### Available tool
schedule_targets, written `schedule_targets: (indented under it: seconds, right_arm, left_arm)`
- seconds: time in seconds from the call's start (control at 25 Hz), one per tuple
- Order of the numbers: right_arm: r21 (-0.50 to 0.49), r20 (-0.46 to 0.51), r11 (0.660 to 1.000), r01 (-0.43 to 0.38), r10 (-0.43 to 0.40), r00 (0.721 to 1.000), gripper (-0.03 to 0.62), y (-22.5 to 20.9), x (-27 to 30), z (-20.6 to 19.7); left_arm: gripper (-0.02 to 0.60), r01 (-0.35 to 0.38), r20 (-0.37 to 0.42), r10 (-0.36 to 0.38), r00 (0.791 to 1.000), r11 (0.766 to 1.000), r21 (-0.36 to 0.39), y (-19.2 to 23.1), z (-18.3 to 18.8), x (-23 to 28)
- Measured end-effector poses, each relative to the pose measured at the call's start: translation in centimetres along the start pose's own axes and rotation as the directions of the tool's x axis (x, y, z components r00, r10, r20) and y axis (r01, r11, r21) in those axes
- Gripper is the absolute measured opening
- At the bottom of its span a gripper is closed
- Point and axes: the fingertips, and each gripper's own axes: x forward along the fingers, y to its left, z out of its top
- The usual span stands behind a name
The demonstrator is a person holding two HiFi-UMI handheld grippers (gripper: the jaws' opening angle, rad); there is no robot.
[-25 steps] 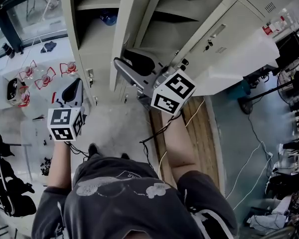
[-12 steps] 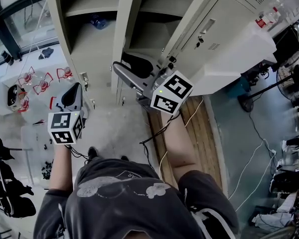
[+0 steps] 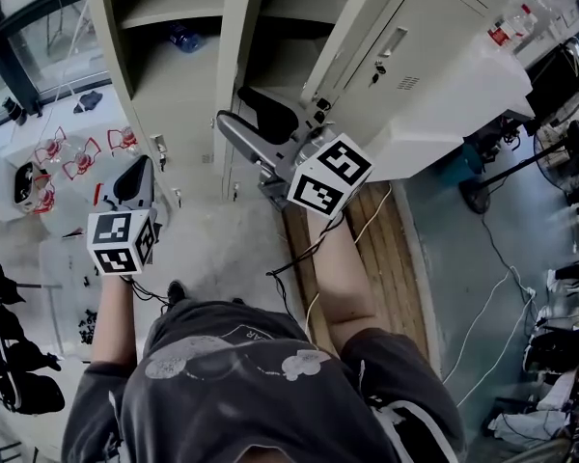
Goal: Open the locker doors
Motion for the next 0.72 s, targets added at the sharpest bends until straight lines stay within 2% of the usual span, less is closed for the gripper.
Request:
schedule_targets:
  seconds: [0.16, 0.36, 0.48, 0.6, 0.72]
  right_arm:
    - [-0.012, 0.012, 0.999, 0.042, -0.042, 0.999, 0.232, -0.1, -2.2, 0.6]
    - [-0.039, -0.01, 0.998, 0.058, -0.058, 0.998, 0.233, 1.0, -4.8, -0.6]
    - [-0.041, -0.01, 0.995, 0.089, -0.089, 0.996, 0.233, 1.6, -6.4, -1.9]
    - [0.003, 0.01, 0.989, 0.149, -0.149, 0.989, 0.235, 2.1, -7.6, -3.7]
    - [0.008, -0.019, 0.985, 0.175, -0.175, 0.984, 0.235, 3.4, -8.0, -6.4]
  left_arm:
    - [0.009, -0.019, -0.003, 0.019, 1.0, 1.0, -0.003, -0.9, 0.0, -0.9]
    - [0.009, -0.06, -0.017, 0.059, 0.998, 0.998, -0.019, -2.5, -1.5, -2.9]
    - [0.009, -0.101, -0.019, 0.1, 0.995, 0.994, -0.03, -2.8, -2.7, -4.1]
    - [0.009, -0.137, -0.025, 0.136, 0.99, 0.99, -0.034, -2.6, -4.1, -5.2]
    - [0.009, -0.156, -0.034, 0.155, 0.987, 0.987, -0.043, -1.9, -5.4, -5.8]
